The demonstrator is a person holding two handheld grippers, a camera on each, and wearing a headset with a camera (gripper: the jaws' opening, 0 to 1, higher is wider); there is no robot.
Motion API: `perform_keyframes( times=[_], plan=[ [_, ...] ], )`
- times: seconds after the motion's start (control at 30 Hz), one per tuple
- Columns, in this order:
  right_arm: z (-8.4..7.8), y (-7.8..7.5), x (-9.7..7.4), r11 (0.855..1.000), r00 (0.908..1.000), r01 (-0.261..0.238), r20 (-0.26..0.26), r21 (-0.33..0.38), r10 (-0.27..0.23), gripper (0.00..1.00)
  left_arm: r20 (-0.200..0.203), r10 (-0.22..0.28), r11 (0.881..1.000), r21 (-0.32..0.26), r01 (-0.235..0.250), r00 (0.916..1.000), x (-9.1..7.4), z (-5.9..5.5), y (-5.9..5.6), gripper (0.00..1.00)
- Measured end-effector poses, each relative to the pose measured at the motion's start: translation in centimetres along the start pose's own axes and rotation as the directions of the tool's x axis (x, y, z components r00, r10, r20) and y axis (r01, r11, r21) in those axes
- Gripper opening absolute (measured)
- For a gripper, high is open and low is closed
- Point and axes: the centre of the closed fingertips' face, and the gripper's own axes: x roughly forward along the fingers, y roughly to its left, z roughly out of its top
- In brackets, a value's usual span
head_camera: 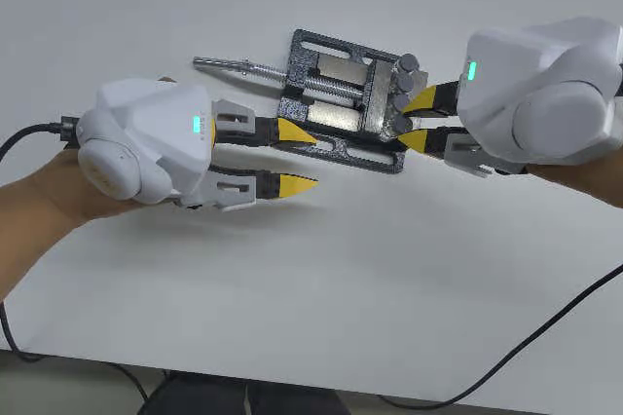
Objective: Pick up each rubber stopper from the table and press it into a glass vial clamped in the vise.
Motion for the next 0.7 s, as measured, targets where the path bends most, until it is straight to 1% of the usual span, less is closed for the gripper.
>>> perform_keyframes(
  times=[0.23,0.47,0.7],
  plan=[
    [-0.29,-0.38,0.39,1.000,1.0000,0.005,-0.004,0.022,-0.005,0.11,-0.004,0.001,1.000,-0.002,-0.001,1.0000,-0.18,-0.21,-0.02,0.18],
    [-0.49,-0.34,0.70,1.000,1.0000,0.001,-0.009,0.031,-0.001,0.11,-0.003,0.004,1.000,-0.006,-0.004,1.0000,-0.25,-0.31,0.05,0.18],
    [-0.32,-0.26,0.90,1.000,1.0000,-0.001,-0.007,0.026,0.001,0.11,-0.002,0.007,1.000,-0.010,-0.007,1.0000,-0.38,-0.46,0.13,0.18]
  ],
)
